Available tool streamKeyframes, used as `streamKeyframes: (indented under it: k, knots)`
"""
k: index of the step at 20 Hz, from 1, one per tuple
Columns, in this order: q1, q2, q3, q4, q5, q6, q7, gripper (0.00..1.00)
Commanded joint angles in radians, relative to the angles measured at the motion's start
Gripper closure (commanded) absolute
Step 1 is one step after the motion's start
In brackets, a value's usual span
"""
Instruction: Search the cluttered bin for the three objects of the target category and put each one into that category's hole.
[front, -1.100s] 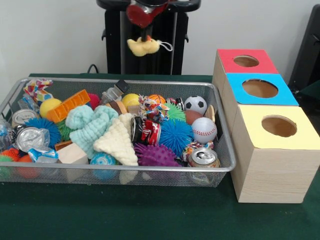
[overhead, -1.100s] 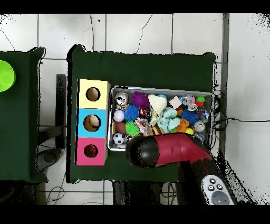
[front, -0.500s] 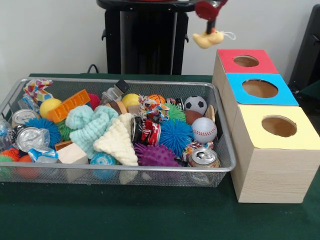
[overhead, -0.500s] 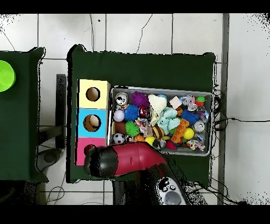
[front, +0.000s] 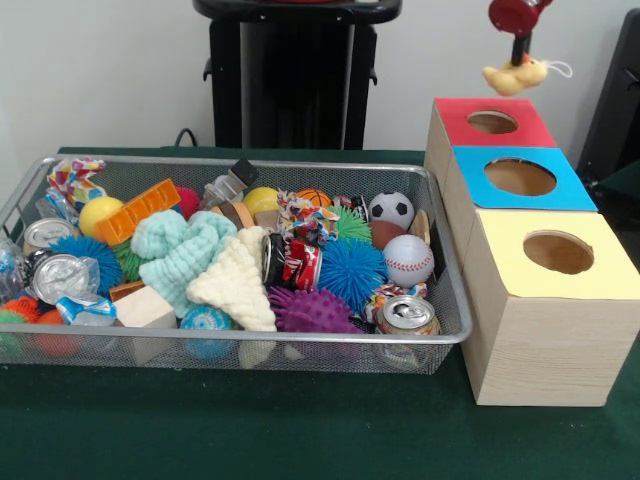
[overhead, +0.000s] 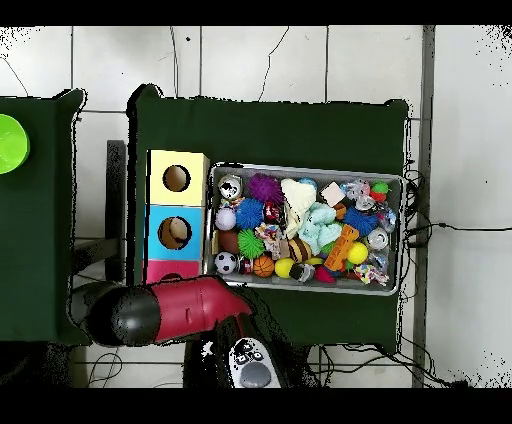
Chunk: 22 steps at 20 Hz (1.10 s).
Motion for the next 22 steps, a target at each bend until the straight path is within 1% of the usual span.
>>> streamKeyframes:
  k: [1,5,7,10,14,16,22]
  knots:
    - [-0.017,0.137,-0.009,-0.064,0.033,-0.193,0.248,1.00]
    - [-0.051,0.199,-0.011,-0.083,-0.009,-0.265,0.196,1.00]
    - [-0.059,0.207,-0.012,-0.093,-0.029,-0.278,0.173,1.00]
    - [-0.066,0.212,-0.021,-0.101,-0.030,-0.263,0.165,1.00]
    - [-0.076,0.203,-0.026,-0.091,-0.021,-0.248,0.176,1.00]
    - [-0.077,0.197,-0.035,-0.085,-0.020,-0.221,0.178,1.00]
    - [-0.082,0.188,-0.064,-0.071,-0.023,-0.196,0.188,1.00]
